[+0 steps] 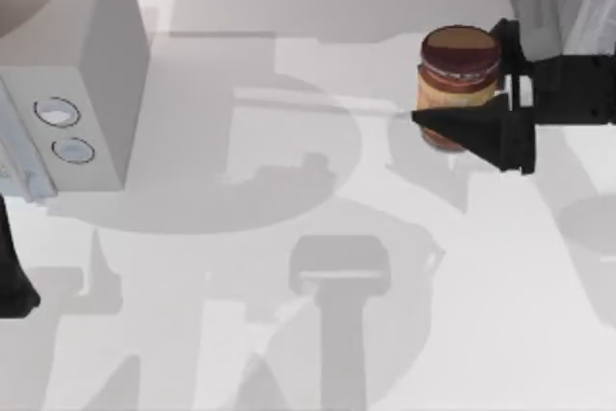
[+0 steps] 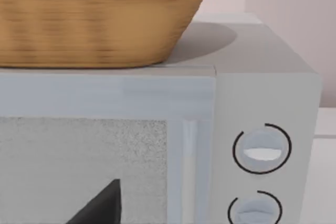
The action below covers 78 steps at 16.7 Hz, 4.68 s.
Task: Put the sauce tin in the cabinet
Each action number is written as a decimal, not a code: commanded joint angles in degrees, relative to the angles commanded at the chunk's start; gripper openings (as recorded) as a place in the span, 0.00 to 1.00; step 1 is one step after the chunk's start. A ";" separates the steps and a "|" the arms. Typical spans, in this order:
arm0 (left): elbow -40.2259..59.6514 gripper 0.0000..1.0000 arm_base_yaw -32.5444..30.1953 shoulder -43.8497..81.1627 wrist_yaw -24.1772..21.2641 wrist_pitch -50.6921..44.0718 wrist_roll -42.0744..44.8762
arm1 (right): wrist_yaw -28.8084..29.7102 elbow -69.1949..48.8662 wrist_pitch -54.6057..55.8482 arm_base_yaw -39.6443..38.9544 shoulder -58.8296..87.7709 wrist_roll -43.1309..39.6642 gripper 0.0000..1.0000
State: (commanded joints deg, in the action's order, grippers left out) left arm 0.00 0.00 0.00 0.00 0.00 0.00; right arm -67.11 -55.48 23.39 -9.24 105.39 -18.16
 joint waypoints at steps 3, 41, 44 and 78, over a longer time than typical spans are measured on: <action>0.00 1.00 0.00 0.00 0.00 0.00 0.00 | 9.62 8.29 -3.75 1.45 -11.60 1.58 0.00; 0.00 1.00 0.00 0.00 0.00 0.00 0.00 | 72.93 -4.16 -40.48 2.56 -60.87 17.42 0.00; 0.00 1.00 0.00 0.00 0.00 0.00 0.00 | 74.92 -23.06 -43.57 1.46 -51.49 18.19 0.00; 0.00 1.00 0.00 0.00 0.00 0.00 0.00 | 74.03 -76.24 -48.38 3.34 1.62 19.16 0.00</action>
State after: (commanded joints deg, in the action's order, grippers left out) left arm 0.00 0.00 0.00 0.00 0.00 0.00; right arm 6.92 -131.72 -25.00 -5.90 107.01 1.00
